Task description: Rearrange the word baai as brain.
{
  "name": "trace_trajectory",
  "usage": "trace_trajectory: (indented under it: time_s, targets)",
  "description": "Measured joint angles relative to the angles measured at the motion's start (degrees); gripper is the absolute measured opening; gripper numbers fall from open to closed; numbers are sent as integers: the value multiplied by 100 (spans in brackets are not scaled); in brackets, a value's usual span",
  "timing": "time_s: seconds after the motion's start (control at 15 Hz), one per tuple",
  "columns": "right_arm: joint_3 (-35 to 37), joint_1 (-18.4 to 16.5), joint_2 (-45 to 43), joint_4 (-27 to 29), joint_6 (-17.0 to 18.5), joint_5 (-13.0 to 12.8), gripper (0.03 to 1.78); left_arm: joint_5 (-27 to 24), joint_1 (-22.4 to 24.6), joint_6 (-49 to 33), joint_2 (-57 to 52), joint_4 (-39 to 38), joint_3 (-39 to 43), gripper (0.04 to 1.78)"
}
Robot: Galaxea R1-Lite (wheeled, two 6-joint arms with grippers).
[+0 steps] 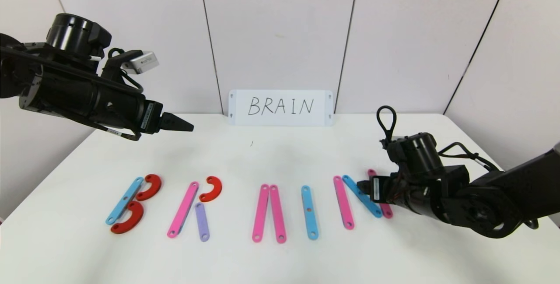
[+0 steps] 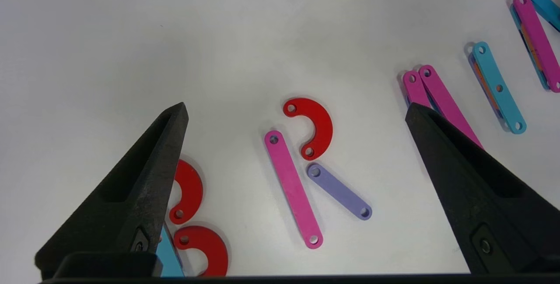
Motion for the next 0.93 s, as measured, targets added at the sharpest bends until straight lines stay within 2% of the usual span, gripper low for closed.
trace_trajectory:
  time_s: [0.13,0.27,0.4,0.6,0.8,0.93]
  targets:
    - [0,0,-60,0,-9,1,173,2,0,0,4,0,-1,174]
    - [-17,0,-110,2,-35,63,173,0,0,0,4,0,-1,174]
    - [-56,-5,-210,11,-135,221,173,0,-2,0,4,0,-1,174]
    - [-124,-29,-516,24,-546,491,173,0,-9,6,2,2,32,174]
    - [-190,-262,-829,74,-772,872,173,2,-9,-2,-7,0,49,174]
    - [-194,-356,-1033,88,-789,891,173,2,-9,-6,-46,0,77,174]
